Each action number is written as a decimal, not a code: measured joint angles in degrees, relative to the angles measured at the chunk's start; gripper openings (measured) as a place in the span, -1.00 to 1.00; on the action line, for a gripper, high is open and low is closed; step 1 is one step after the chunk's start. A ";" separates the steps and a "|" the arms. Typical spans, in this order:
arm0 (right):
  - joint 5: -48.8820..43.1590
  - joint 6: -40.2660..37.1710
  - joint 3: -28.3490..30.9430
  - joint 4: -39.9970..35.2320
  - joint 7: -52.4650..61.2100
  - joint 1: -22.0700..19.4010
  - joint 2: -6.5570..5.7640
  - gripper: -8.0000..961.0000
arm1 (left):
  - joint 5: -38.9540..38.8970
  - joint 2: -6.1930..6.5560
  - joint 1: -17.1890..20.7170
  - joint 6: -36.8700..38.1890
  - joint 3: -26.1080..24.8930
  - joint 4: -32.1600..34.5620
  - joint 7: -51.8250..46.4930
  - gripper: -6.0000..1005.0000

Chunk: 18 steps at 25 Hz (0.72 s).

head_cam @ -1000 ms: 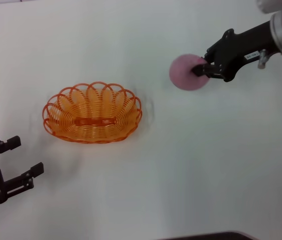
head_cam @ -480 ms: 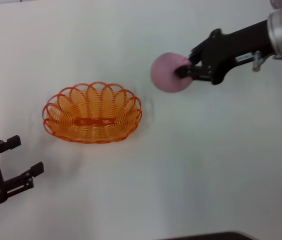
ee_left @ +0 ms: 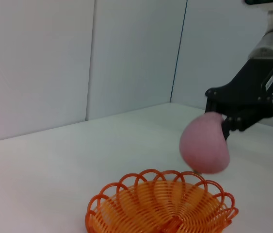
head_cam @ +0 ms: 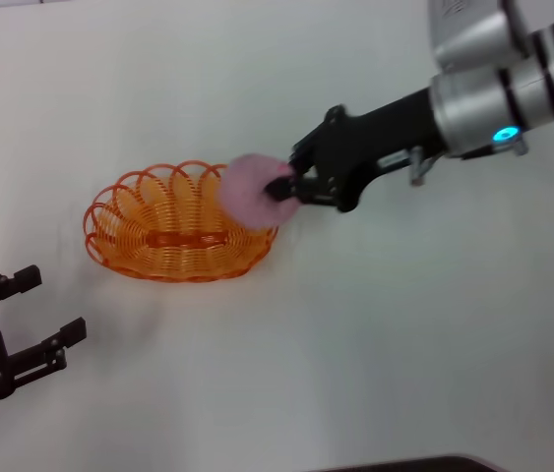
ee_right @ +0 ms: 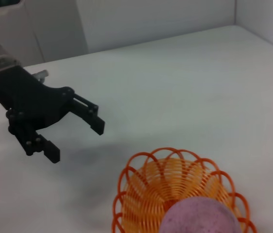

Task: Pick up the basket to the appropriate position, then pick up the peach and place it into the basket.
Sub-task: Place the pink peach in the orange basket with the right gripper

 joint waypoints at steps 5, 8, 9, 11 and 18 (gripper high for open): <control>4.27 4.50 -4.86 4.19 -2.70 1.49 0.13 -0.59 | -0.01 0.00 -0.01 0.00 0.00 0.00 0.00 0.67; 7.47 7.88 -8.60 5.50 -3.94 1.90 0.14 -0.58 | -0.01 0.00 -0.01 0.00 0.00 0.00 0.00 0.68; 8.35 9.32 -10.00 5.94 -4.23 2.06 0.15 -0.58 | -0.01 0.00 -0.01 0.00 0.00 0.00 0.00 0.68; 9.92 11.81 -12.27 6.74 -4.70 2.46 0.19 -0.57 | -0.01 0.00 -0.01 0.00 0.00 0.00 0.00 0.68; 11.80 16.12 -14.76 8.90 -5.58 3.71 0.31 -0.55 | -0.01 0.00 -0.01 0.17 0.00 0.00 -0.02 0.68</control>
